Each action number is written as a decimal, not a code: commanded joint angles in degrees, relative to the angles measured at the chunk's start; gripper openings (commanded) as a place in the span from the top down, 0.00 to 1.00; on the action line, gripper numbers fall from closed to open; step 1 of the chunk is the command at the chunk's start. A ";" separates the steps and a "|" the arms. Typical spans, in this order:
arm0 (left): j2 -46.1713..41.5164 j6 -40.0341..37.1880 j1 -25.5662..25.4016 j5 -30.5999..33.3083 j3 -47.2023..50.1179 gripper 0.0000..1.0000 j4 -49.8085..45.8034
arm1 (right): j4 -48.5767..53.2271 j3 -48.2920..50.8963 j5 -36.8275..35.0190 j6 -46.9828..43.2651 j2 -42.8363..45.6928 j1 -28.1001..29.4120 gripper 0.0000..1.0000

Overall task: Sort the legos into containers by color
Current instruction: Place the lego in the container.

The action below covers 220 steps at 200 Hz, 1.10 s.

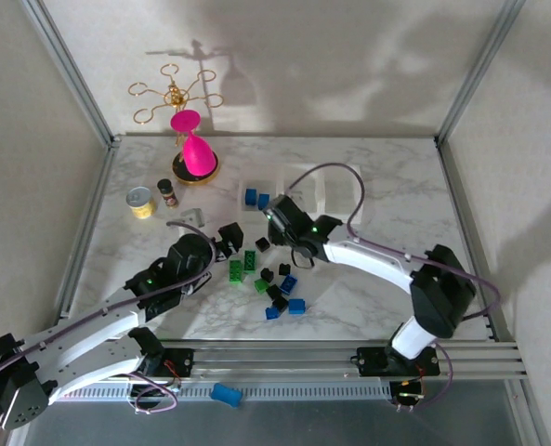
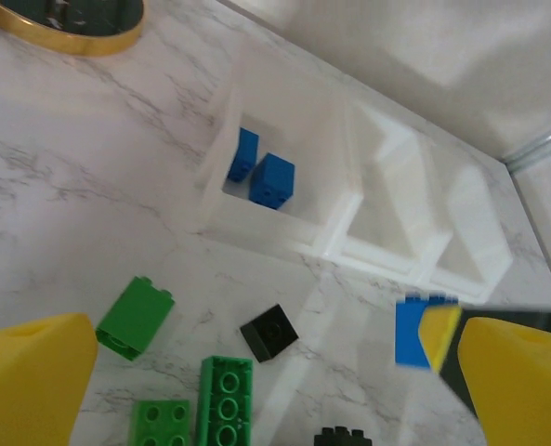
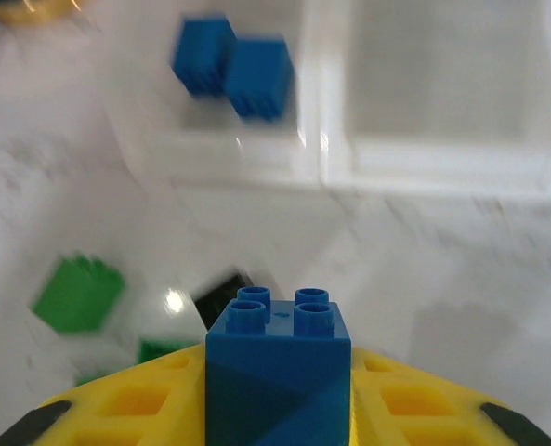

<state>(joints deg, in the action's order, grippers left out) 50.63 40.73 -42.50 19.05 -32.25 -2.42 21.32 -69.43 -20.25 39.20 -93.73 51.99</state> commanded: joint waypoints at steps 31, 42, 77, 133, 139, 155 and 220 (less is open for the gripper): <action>-1.21 -1.56 6.19 -2.99 -2.29 0.00 -2.58 | -6.84 -16.52 -2.80 -9.48 -15.59 -3.95 0.65; -1.35 -1.07 7.29 -4.30 -1.91 0.00 -1.34 | -7.57 -19.22 -2.88 -10.42 -18.48 -4.69 0.65; 0.21 -0.51 8.83 -5.69 -1.93 0.00 1.40 | -12.27 -24.73 -2.52 -13.36 -25.03 -6.57 0.65; 1.47 0.07 9.06 -5.04 -1.17 0.00 2.25 | -12.24 -32.51 -5.69 -16.44 -33.48 -8.24 0.64; 1.40 0.05 9.06 -4.90 -1.15 0.00 1.98 | -12.03 -33.24 -5.81 -16.81 -34.22 -8.37 0.64; 0.79 -0.21 9.08 -4.40 -1.01 0.00 1.73 | -11.51 -35.25 -5.83 -17.37 -36.08 -8.79 0.63; -0.45 -1.04 9.37 -3.43 -0.63 0.00 1.21 | -10.33 -38.98 -6.85 -18.98 -40.21 -8.87 0.57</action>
<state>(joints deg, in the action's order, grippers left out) 51.03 40.32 -33.82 14.39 -32.53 -1.54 10.31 -106.43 -25.32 21.54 -132.94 43.31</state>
